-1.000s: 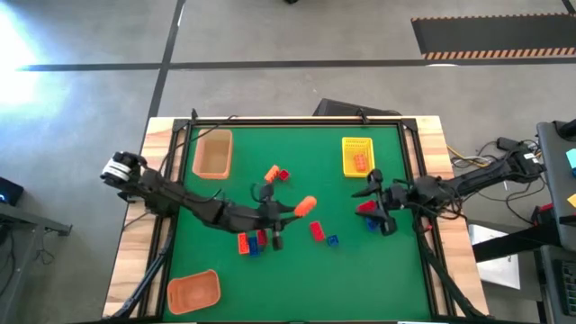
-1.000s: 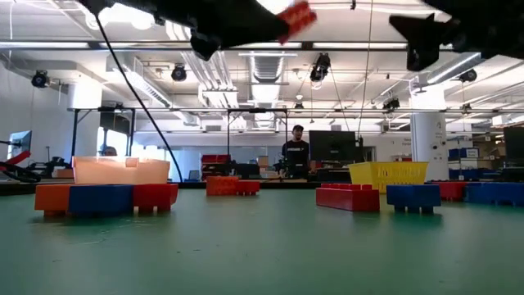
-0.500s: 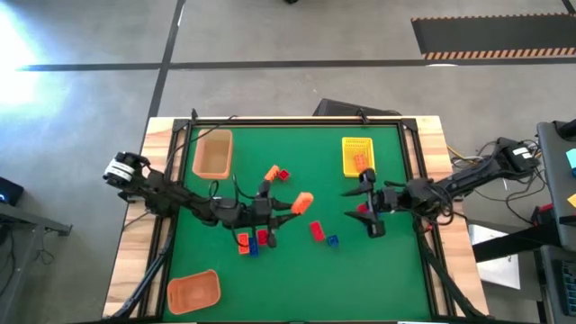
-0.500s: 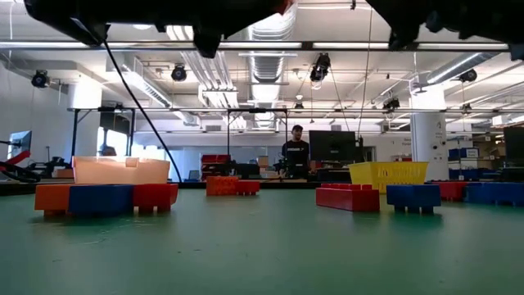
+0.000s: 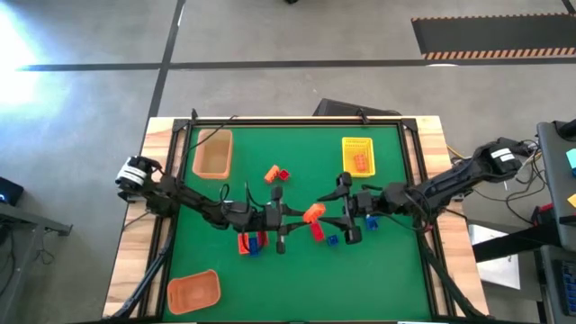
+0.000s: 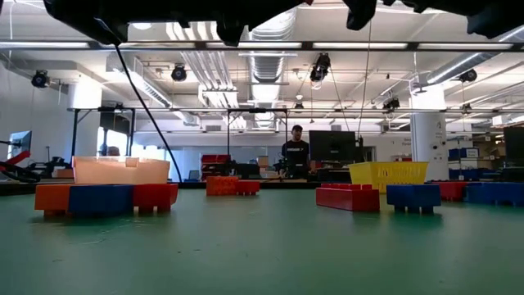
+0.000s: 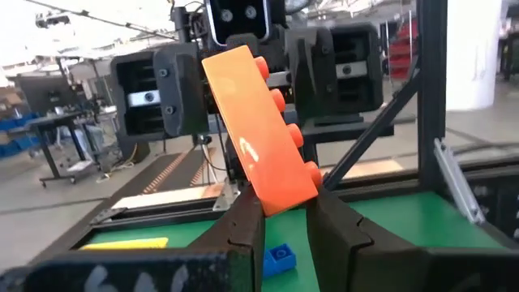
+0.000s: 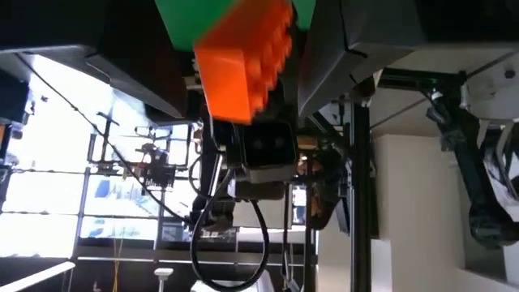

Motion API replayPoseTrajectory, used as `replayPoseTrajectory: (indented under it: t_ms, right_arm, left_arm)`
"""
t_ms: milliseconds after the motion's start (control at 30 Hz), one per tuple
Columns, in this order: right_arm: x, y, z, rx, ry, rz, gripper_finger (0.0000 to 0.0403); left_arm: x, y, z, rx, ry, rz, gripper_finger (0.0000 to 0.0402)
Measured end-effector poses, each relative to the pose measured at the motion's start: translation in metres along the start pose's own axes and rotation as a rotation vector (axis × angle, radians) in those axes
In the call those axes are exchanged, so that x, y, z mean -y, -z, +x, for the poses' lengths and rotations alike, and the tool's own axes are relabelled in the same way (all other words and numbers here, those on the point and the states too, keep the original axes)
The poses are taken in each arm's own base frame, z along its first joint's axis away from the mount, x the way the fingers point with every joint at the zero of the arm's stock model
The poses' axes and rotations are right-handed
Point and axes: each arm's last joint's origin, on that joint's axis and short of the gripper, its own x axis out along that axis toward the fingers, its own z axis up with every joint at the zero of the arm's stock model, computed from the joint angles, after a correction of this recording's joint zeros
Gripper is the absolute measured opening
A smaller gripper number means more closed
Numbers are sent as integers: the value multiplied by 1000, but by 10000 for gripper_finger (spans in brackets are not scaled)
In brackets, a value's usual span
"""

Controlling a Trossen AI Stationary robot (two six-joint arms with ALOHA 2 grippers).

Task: Sort & place blocks by color
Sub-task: Put the orange game piece into the yellow bin

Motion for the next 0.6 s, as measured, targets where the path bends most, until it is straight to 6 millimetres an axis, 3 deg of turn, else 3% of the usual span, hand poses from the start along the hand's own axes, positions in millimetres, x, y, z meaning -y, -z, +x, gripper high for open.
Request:
replayPoseTrajectory:
  t_ms: [267,367,533,600]
  right_arm:
    - [-3,7,10,-24,-29,31,214]
    - [-3,5,10,-19,-34,53,182]
    - [-3,5,10,-16,-47,50,86]
    - [-3,5,10,-15,-57,44,80]
  left_arm:
    - [0,-1,1,3,-2,47,48]
    - [0,-1,1,4,2,48,59]
    - [-1,-1,1,3,1,49,94]
    - [-1,0,1,2,0,48,98]
